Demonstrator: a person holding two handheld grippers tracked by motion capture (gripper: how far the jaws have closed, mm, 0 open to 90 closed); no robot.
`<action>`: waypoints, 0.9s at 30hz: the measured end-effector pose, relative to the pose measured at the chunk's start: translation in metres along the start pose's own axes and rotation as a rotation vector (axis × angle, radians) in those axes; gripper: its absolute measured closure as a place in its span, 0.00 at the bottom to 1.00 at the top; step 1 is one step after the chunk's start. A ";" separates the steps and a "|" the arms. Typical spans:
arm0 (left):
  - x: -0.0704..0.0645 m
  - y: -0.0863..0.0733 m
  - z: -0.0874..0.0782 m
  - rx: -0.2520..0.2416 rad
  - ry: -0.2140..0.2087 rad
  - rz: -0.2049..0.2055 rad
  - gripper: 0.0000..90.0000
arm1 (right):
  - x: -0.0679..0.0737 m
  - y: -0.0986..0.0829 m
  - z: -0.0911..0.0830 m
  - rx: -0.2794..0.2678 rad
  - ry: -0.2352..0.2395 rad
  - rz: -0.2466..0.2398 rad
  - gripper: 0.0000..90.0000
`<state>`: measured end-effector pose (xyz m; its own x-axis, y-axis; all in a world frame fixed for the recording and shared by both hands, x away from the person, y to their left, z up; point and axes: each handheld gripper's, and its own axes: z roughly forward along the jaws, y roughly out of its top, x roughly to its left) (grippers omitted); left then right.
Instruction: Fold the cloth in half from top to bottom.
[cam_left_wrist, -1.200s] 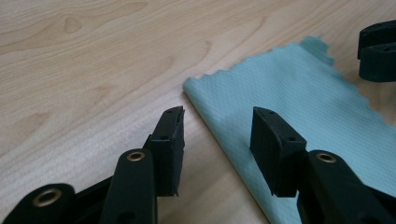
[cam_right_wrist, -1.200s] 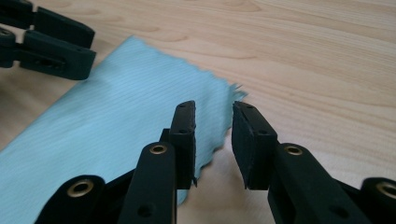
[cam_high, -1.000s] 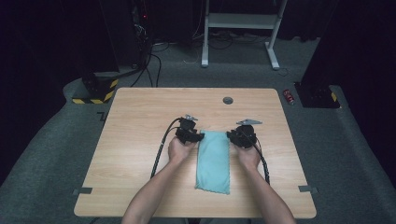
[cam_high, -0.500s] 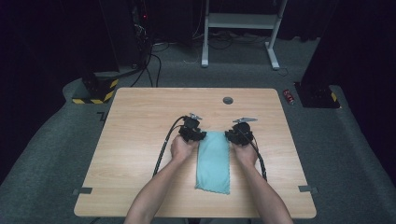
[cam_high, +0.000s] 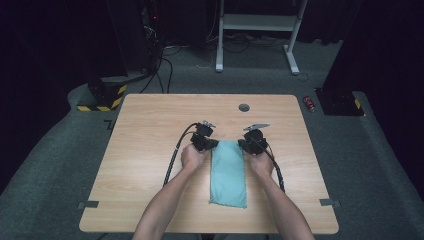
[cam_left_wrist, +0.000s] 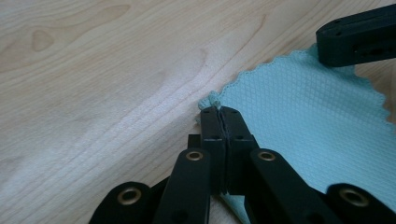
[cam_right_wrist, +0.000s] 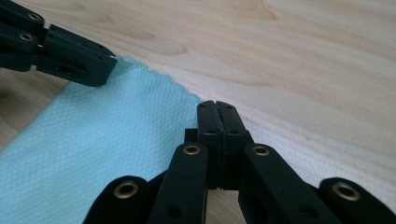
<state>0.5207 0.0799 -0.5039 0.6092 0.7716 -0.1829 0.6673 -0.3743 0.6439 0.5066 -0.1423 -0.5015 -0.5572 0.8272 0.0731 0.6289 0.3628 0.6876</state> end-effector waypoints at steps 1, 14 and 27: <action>0.001 0.001 -0.002 -0.007 -0.001 0.001 0.99 | 0.001 0.002 -0.001 -0.009 -0.001 -0.008 1.00; 0.014 0.006 -0.019 -0.064 -0.013 -0.010 0.99 | 0.004 0.023 -0.007 -0.030 0.009 -0.023 1.00; 0.019 0.034 -0.036 -0.129 -0.016 0.022 0.99 | -0.002 0.044 -0.019 -0.092 -0.006 -0.002 1.00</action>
<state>0.5396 0.1003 -0.4591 0.6306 0.7553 -0.1786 0.5936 -0.3211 0.7379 0.5251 -0.1355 -0.4579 -0.5553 0.8289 0.0677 0.5752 0.3240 0.7512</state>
